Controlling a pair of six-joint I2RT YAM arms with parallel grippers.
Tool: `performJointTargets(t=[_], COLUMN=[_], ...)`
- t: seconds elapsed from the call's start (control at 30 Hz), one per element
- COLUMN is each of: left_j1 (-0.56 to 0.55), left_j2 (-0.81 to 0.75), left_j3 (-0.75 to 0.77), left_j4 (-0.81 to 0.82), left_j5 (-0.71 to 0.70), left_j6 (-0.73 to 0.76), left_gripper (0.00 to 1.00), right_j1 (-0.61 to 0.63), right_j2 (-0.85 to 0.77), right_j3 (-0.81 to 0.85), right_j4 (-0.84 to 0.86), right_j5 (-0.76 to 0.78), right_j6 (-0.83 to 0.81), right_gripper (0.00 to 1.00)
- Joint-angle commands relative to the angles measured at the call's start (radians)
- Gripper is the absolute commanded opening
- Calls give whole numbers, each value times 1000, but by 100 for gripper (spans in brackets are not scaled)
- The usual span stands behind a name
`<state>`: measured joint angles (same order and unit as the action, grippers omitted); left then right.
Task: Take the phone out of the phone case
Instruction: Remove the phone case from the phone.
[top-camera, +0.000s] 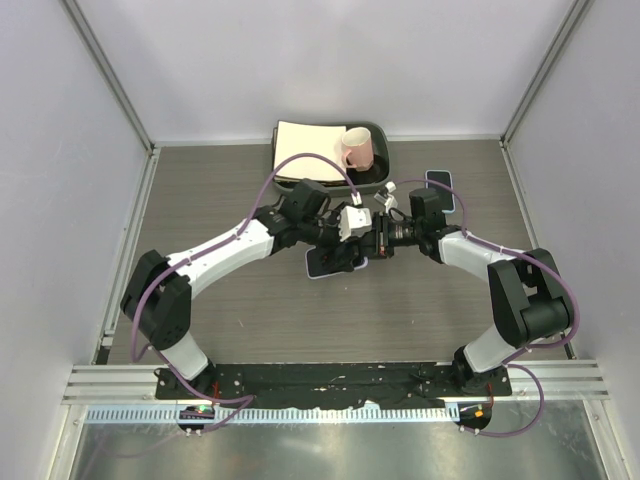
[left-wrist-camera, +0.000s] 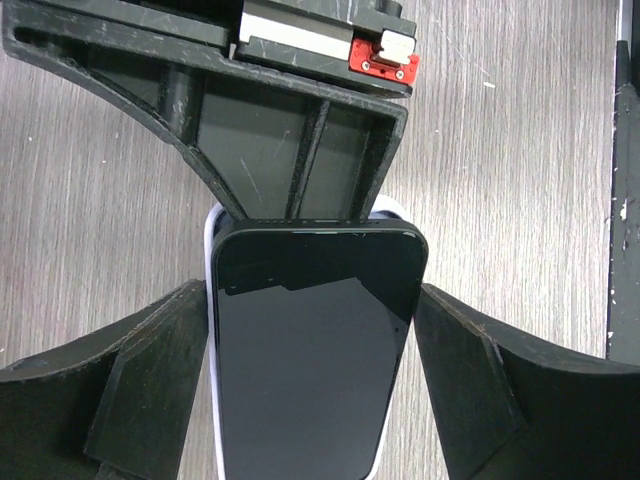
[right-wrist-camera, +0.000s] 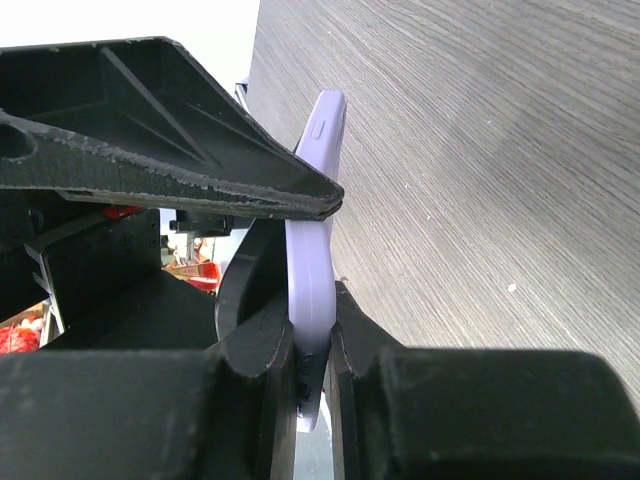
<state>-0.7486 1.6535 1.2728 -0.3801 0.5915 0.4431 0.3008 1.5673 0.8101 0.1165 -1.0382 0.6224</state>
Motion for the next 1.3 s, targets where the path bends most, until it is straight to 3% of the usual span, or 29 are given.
performJointTargets(t=[0.0,0.3,0.5,0.97,1.27], left_j1=[-23,-34,-35,-34,-29], left_j2=[-14,-11,-38,-90,-95], left_j3=[11,-29,-93,-142,-159], left_j4=[66,131,171,176,176], left_j5=[-2,-62,-67,20,62], left_j6=[-29,-43,-44,-58,-49], left_gripper=[81,46,43,22,25], right_j1=[0,-9,-26,-72,-111], right_j2=[-21,11,62,123,119], right_j3=[49,54,75,86,70], right_j4=[25,28,8,-69,-49], right_j5=[-2,-6,-26,-14,-26], right_j6=[-15,-10,-36,-119,-89], right_gripper=[1,1,1,1,1])
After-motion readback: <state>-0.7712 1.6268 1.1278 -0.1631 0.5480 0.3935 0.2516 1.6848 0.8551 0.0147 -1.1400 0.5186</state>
